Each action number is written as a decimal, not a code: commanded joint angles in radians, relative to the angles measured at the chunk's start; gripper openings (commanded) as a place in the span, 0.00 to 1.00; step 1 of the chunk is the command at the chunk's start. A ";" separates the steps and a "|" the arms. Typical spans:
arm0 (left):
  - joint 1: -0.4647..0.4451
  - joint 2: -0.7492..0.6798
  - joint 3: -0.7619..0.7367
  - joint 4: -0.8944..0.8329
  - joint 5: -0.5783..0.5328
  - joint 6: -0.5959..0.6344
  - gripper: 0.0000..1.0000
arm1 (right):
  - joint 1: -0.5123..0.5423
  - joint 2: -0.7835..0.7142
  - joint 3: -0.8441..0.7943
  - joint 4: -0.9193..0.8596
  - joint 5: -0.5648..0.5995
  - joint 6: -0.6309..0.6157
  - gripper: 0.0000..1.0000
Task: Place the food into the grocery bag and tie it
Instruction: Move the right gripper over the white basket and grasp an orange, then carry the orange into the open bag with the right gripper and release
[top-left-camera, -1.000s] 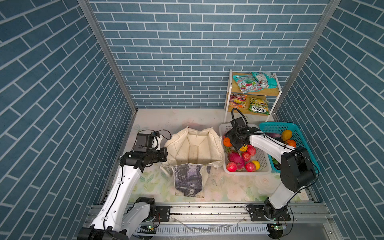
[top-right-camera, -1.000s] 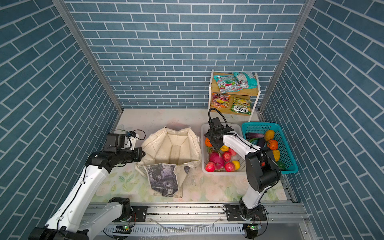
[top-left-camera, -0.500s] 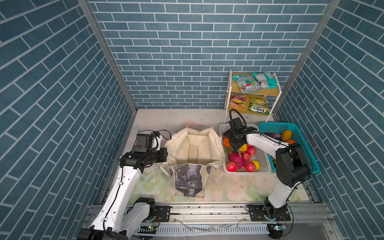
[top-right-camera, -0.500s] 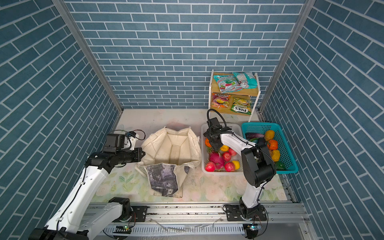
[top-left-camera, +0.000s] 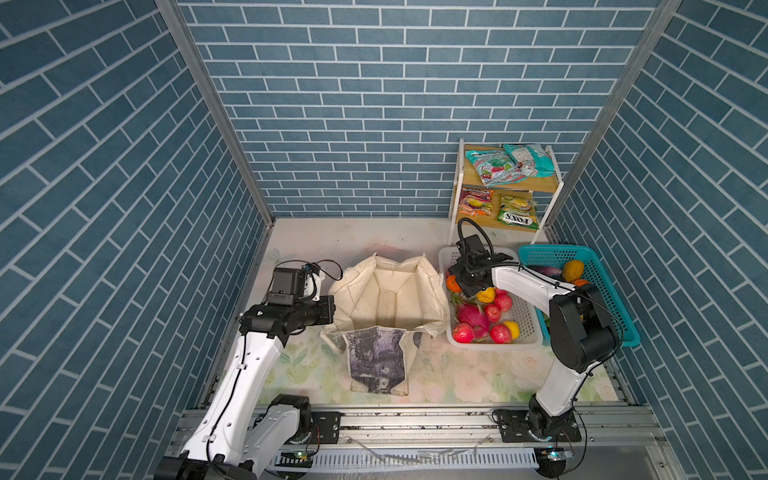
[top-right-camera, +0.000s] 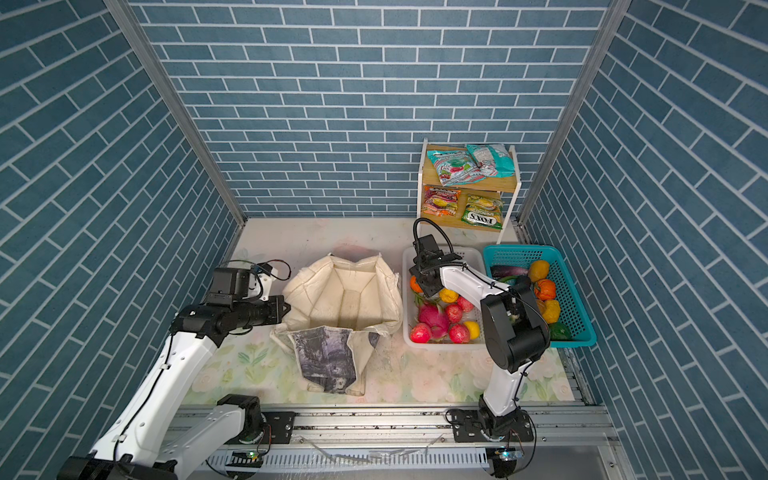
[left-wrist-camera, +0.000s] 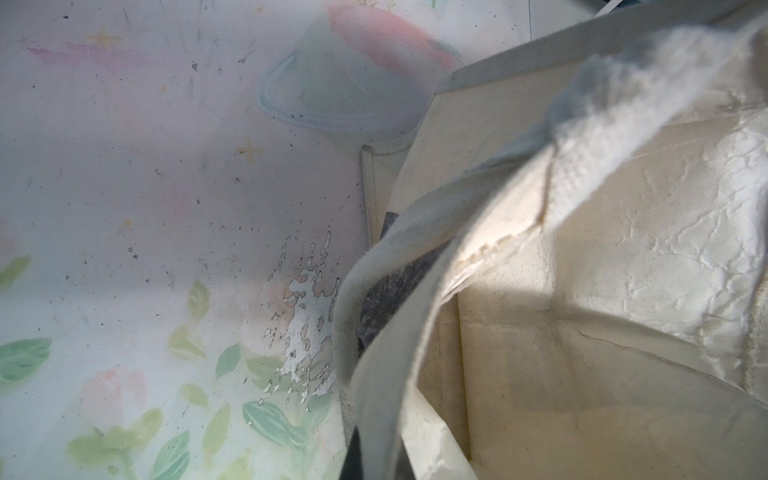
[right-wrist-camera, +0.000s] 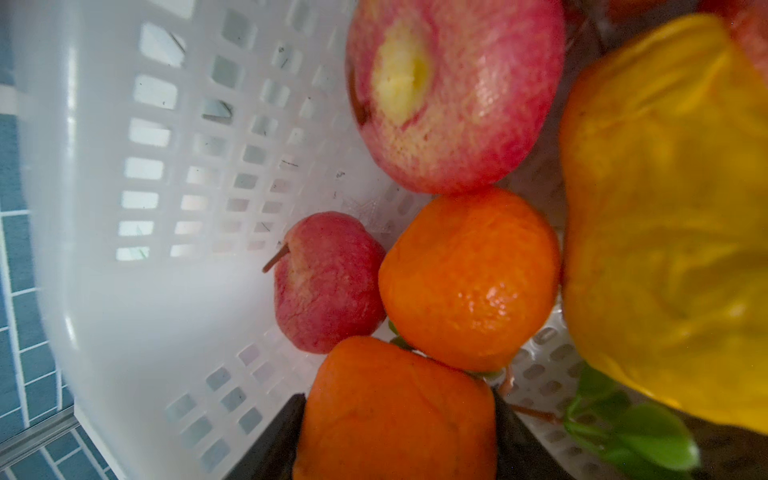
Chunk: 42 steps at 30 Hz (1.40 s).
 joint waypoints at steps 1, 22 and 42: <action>0.005 -0.015 -0.012 0.006 0.004 0.007 0.00 | -0.003 -0.088 -0.015 -0.010 0.056 -0.007 0.51; 0.006 -0.059 -0.020 0.030 0.031 -0.009 0.00 | 0.384 -0.230 0.523 -0.470 0.054 -0.699 0.51; 0.007 -0.059 -0.028 0.025 0.000 -0.009 0.00 | 0.577 0.048 0.491 -0.410 -0.080 -0.782 0.50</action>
